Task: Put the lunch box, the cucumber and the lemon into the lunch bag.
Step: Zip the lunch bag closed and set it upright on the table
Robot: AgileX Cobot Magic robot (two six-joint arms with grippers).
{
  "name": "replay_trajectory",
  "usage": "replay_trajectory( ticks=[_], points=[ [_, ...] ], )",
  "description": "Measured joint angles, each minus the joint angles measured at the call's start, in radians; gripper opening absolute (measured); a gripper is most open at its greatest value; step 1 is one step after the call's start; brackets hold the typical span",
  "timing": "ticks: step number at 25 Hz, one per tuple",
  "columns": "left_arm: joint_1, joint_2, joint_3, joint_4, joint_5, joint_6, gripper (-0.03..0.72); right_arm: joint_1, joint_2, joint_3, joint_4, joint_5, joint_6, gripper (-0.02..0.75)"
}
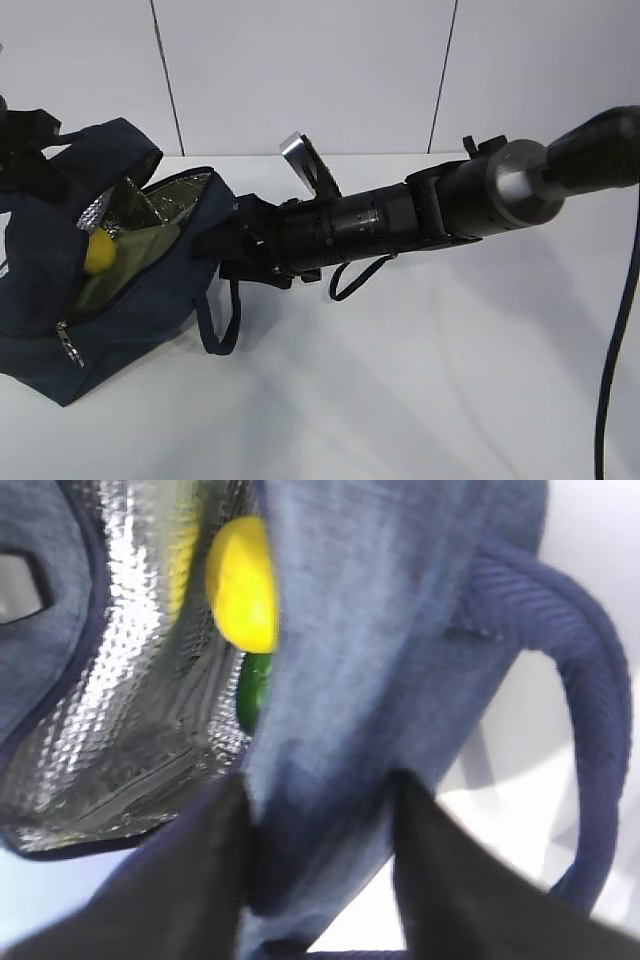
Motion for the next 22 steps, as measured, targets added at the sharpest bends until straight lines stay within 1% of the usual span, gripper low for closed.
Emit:
replay_trajectory(
  ticks=[4, 6, 8, 10, 12, 14, 15, 18, 22],
  points=[
    [0.0, 0.0, 0.0, 0.0, 0.0, 0.0, -0.003, 0.014, 0.0, -0.002, 0.0, -0.019, 0.0, 0.424],
    [0.0, 0.0, 0.0, 0.0, 0.0, 0.0, -0.003, 0.013, 0.0, -0.002, 0.0, -0.019, 0.0, 0.392],
    [0.0, 0.0, 0.0, 0.0, 0.0, 0.0, -0.003, 0.013, 0.0, -0.002, 0.0, -0.014, 0.0, 0.314],
    [0.0, 0.0, 0.0, 0.0, -0.002, 0.0, -0.003, 0.013, 0.0, -0.002, 0.0, -0.004, 0.0, 0.213],
    [0.0, 0.0, 0.0, 0.0, -0.004, 0.0, -0.003, 0.013, 0.0, -0.002, 0.0, 0.009, 0.0, 0.09],
    [0.0, 0.0, 0.0, 0.0, -0.006, 0.0, -0.003, 0.013, 0.0, -0.002, 0.0, 0.015, -0.006, 0.023],
    [0.0, 0.0, 0.0, 0.0, -0.006, 0.0, -0.003, 0.013, 0.0, -0.002, 0.0, 0.015, -0.014, 0.01],
    [0.0, 0.0, 0.0, 0.0, -0.004, 0.0, -0.003, 0.013, 0.0, -0.002, -0.002, 0.017, -0.02, 0.001],
    [0.0, 0.0, 0.0, 0.0, 0.01, 0.017, -0.003, 0.013, -0.03, -0.002, -0.072, 0.002, -0.027, 0.0]
  ],
)
